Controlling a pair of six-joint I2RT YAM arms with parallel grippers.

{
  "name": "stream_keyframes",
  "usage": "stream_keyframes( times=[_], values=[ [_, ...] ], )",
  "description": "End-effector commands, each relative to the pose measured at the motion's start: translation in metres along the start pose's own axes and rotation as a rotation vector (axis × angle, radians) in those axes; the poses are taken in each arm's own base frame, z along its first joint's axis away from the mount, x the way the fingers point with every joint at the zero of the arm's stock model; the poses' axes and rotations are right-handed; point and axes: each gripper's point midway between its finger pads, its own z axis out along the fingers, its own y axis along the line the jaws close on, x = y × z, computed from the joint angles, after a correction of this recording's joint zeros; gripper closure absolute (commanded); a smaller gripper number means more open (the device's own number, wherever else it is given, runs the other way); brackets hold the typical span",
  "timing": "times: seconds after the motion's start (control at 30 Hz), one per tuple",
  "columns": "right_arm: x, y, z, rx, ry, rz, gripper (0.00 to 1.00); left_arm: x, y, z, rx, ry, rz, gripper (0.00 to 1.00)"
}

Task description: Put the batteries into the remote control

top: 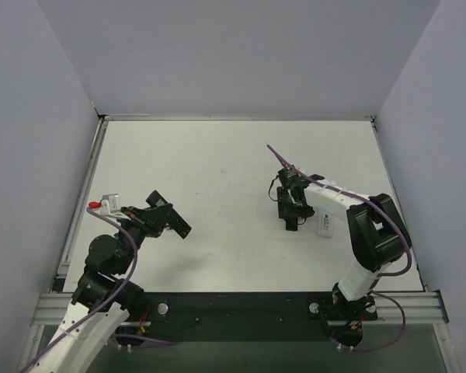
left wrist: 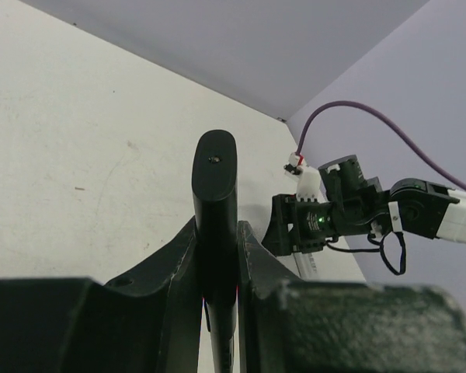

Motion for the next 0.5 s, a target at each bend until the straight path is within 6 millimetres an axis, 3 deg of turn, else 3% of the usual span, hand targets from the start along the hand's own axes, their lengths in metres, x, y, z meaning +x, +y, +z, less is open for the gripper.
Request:
stream_keyframes(
  times=[0.0, 0.13, 0.23, 0.3, 0.4, 0.47],
  values=[
    [0.003, -0.006, -0.004, 0.014, 0.026, 0.001, 0.42, -0.004, -0.005, -0.012, 0.008, 0.029, 0.047, 1.00],
    [-0.019, 0.009, -0.031, -0.050, -0.104, -0.080, 0.25, -0.012, -0.008, -0.020, 0.010, 0.004, 0.060, 1.00],
    [-0.033, 0.049, -0.060, -0.148, -0.228, -0.276, 0.20, -0.021, -0.010, -0.026, 0.000, -0.019, 0.076, 1.00],
    [-0.039, 0.088, -0.078, -0.259, -0.300, -0.410, 0.20, -0.028, -0.013, -0.031, -0.002, -0.028, 0.087, 1.00],
    [-0.038, 0.144, -0.100, -0.446, -0.361, -0.555, 0.21, -0.032, -0.012, -0.035, -0.016, -0.030, 0.113, 1.00],
    [-0.030, 0.172, -0.103, -0.528, -0.358, -0.638, 0.22, -0.037, -0.014, -0.041, -0.018, -0.040, 0.118, 1.00]
  ],
)
